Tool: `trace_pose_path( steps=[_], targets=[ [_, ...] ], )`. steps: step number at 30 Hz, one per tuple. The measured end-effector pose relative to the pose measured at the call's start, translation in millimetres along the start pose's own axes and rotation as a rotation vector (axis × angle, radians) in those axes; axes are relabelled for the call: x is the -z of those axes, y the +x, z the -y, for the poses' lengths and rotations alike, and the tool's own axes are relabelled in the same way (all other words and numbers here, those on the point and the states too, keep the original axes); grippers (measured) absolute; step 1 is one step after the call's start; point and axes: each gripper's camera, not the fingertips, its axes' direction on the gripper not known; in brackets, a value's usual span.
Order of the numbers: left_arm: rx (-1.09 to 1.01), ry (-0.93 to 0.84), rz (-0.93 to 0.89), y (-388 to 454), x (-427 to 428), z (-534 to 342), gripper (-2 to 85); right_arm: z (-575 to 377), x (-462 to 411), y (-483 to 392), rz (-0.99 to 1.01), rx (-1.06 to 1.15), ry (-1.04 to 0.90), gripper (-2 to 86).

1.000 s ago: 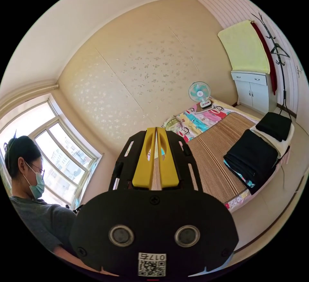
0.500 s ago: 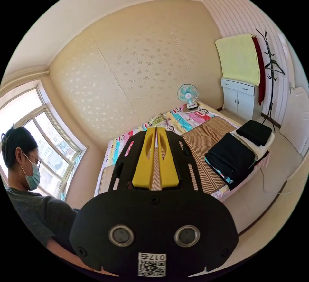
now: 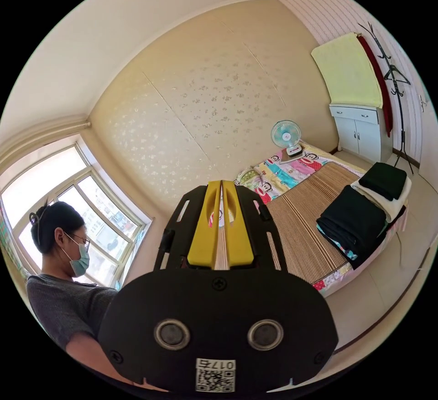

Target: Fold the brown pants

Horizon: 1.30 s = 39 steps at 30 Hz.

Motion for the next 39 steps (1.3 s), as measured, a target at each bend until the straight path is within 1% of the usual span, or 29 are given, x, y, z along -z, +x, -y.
trace_pose_path(
  steps=[1,3,4,6,7,8,9,10,11,12,13,14,15,17,18,20,21,23,25,27,29,32,34,36,39],
  targets=[
    [0.004,-0.008,0.076,2,2,3,11.6,-2,8,1,-0.023,-0.014,0.007,0.6],
    [0.024,-0.049,0.068,-3,5,10,9.9,-5,20,4,-0.041,-0.032,0.02,0.5],
    [0.05,-0.063,0.034,-13,10,11,8.3,-7,26,8,-0.048,-0.049,0.027,0.5],
    [0.123,-0.07,-0.099,-42,18,8,5.9,-8,33,16,-0.043,-0.08,0.036,0.5],
    [0.199,-0.079,-0.245,-71,22,4,4.7,-8,36,21,-0.03,-0.09,0.04,0.5],
    [0.273,-0.079,-0.444,-104,23,-4,4.4,-8,37,24,-0.024,-0.094,0.042,0.5],
    [0.301,-0.073,-0.551,-120,24,-8,4.2,-7,36,30,-0.018,-0.109,0.044,0.5],
    [0.322,-0.019,-0.762,-148,30,-19,4.1,-6,34,38,-0.01,-0.133,0.044,0.4],
    [0.315,0.109,-0.955,-171,48,-34,4.1,-5,33,42,0.0,-0.143,0.043,0.4],
    [0.31,0.183,-1.036,-180,60,-41,4.1,-1,28,49,0.034,-0.157,0.04,0.4],
    [0.29,0.315,-1.164,-192,84,-56,4.0,4,23,55,0.076,-0.162,0.038,0.4],
    [0.253,0.424,-1.246,-198,111,-68,4.0,7,21,58,0.094,-0.165,0.037,0.4],
    [0.233,0.478,-1.275,-198,125,-75,4.0,14,14,63,0.126,-0.176,0.034,0.4],
    [0.168,0.674,-1.366,-188,178,-103,4.0,26,4,71,0.18,-0.195,0.023,0.4],
    [0.155,0.718,-1.395,-184,188,-110,4.0,36,-2,73,0.222,-0.189,0.015,0.4],
    [0.102,0.909,-1.51,-168,226,-147,4.0,52,-8,76,0.274,-0.172,0.0,0.3],
    [0.094,0.956,-1.529,-164,234,-158,4.0,62,-9,77,0.295,-0.165,-0.008,0.3],
    [0.076,1.118,-1.586,-148,257,-206,4.0,75,-6,79,0.327,-0.161,-0.011,0.3],
    [0.036,1.185,-1.598,-135,271,-238,4.0,90,5,84,0.427,-0.148,0.012,0.3],
    [-0.047,1.179,-1.587,-120,284,-264,4.0,99,19,87,0.449,-0.114,0.036,0.4],
    [-0.138,1.139,-1.493,-97,299,-307,3.9,105,33,88,0.405,-0.104,0.053,0.4],
    [-0.191,1.11,-1.376,-73,308,-355,3.9,115,48,91,0.296,-0.086,0.025,0.5],
    [-0.245,1.118,-1.314,-61,312,-366,3.8,136,52,99,0.203,-0.087,0.021,0.4],
    [-0.294,1.152,-1.319,-51,310,-359,3.6,161,47,101,0.197,-0.071,0.047,0.5],
    [-0.355,1.218,-1.438,-23,303,-326,3.3,215,16,96,0.309,0.007,0.022,0.5]
  ],
)
